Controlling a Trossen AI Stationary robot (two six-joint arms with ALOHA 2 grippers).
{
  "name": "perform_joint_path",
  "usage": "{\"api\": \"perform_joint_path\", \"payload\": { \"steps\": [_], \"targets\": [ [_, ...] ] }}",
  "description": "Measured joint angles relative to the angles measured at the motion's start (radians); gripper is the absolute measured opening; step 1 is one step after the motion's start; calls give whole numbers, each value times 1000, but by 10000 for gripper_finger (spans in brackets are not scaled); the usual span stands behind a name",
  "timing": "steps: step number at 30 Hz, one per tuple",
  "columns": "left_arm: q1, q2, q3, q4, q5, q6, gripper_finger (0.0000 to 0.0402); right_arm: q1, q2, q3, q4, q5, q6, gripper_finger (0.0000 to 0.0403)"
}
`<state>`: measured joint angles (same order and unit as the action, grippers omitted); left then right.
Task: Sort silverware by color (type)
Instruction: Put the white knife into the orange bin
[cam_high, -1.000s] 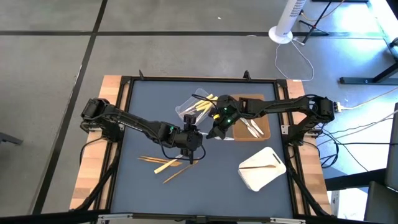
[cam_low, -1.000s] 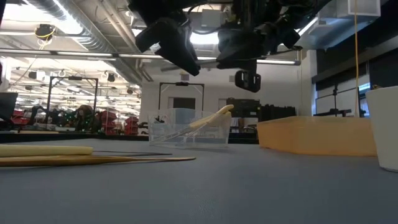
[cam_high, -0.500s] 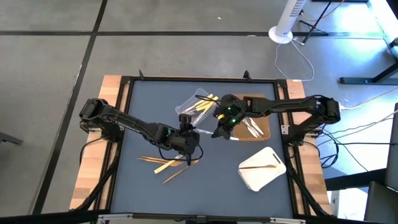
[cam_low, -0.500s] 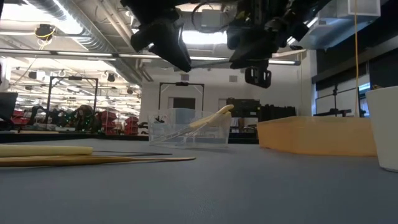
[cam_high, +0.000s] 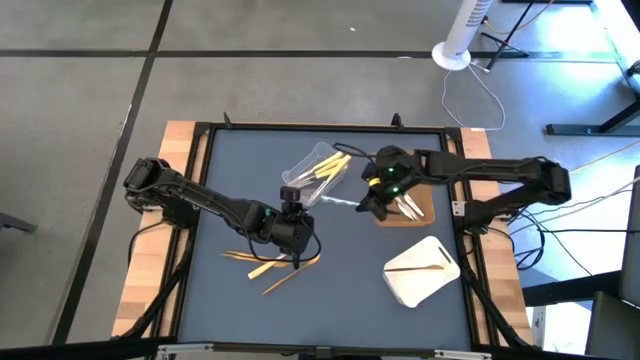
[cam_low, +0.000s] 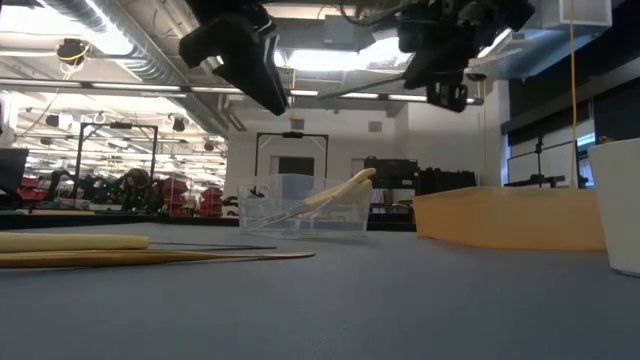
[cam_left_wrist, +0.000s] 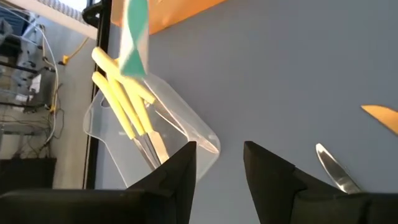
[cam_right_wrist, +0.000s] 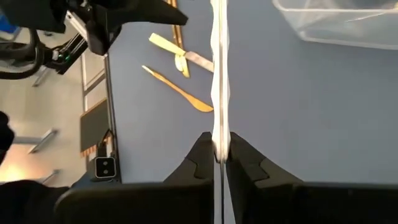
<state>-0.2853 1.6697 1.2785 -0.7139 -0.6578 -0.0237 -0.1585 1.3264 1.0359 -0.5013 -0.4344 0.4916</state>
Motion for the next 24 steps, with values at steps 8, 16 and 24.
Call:
{"api": "perform_joint_path", "payload": {
  "steps": [8, 16, 24],
  "targets": [
    [0, 0, 0, -18, 50, -26, 127, 0, -156, 0, -104, 128, 0, 9],
    [0, 0, 0, -19, 50, -27, 127, 0, -318, 0, -209, 304, 0, 9],
    [0, 0, 0, -18, 50, -28, 127, 0, -420, 0, -344, 548, 1, 10]
  ]
}}
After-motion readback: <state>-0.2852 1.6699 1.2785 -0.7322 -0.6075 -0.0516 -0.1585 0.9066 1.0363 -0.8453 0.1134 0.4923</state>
